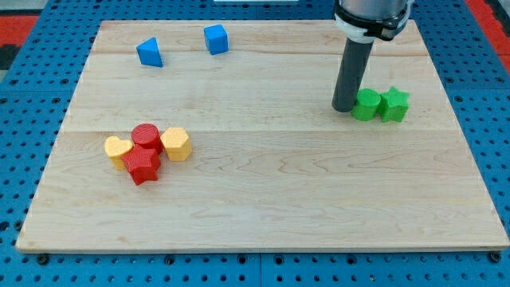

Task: Separate the group of blocks

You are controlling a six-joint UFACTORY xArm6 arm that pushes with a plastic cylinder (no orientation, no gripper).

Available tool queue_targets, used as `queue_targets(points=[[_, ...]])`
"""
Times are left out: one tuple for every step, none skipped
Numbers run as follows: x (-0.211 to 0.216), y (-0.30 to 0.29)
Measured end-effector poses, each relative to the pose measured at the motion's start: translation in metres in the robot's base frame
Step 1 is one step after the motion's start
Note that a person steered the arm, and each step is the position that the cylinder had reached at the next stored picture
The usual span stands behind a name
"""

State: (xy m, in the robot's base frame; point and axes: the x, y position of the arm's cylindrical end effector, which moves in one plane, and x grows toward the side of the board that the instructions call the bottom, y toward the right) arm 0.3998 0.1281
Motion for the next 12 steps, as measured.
queue_targets(points=[[0.0, 0.004], [0.0, 0.004], [0.0, 0.003], [0.0, -0.001], [0.0, -0.007], [0.032, -0.058], [0.109, -0.103], [0.162, -0.214], [0.172, -0.318], [0.142, -0.264], [0.123, -0.238], [0.129, -0.252]])
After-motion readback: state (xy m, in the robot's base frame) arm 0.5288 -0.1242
